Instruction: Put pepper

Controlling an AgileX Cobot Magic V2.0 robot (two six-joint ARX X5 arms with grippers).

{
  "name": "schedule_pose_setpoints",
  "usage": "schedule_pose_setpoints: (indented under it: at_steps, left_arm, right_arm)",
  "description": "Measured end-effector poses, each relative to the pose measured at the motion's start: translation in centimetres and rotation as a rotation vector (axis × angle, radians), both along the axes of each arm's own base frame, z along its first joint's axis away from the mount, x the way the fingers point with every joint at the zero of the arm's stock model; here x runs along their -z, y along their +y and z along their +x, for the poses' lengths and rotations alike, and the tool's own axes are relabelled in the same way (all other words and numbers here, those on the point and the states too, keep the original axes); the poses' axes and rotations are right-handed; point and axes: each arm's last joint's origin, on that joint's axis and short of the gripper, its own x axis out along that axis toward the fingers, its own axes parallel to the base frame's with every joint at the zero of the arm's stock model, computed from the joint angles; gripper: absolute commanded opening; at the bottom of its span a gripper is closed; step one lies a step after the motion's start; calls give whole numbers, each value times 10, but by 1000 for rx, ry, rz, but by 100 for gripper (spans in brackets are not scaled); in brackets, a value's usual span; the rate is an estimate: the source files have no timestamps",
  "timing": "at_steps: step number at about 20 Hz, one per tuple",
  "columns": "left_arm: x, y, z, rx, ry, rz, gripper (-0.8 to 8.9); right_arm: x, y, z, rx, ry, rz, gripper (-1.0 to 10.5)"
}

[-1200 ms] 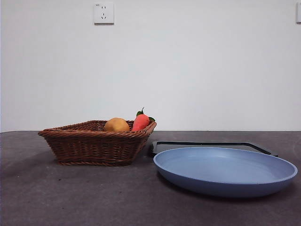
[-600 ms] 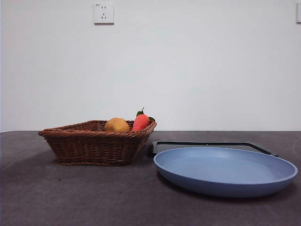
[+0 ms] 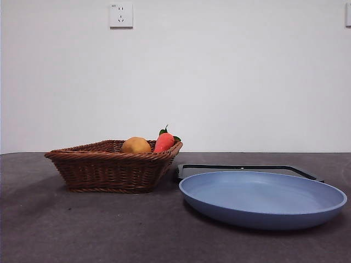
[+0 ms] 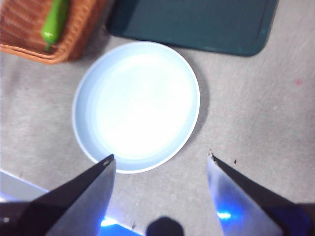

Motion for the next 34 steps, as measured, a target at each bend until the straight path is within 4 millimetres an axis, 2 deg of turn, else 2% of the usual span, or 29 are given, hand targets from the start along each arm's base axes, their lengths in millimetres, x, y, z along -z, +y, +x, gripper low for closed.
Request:
schedule_pose_setpoints:
  at_steps: [5,8,14,19,26,30,34]
  left_arm:
    - [0,0,0,0,-6,0,395]
    - [0,0,0,0,-6,0,395]
    - [0,0,0,0,-6,0,395]
    - [0,0,0,0,-6,0,395]
    - [0,0,0,0,-6,0,395]
    - [2,0,6,0,24,-4,388]
    - [4,-5,23,14,76,-6,388]
  right_arm:
    - [31,4,51,6,127,-6,324]
    - [59,8,82,4,213,-10,324]
    - [114,23,118,-38,351,-33,322]
    - [134,29,129,-47,374,-58,270]
    - [140,29,131,-47,393,-60,2]
    - [139,30,132,-42,384,-48,3]
    - [131,29,128,-33,380,-45,3]
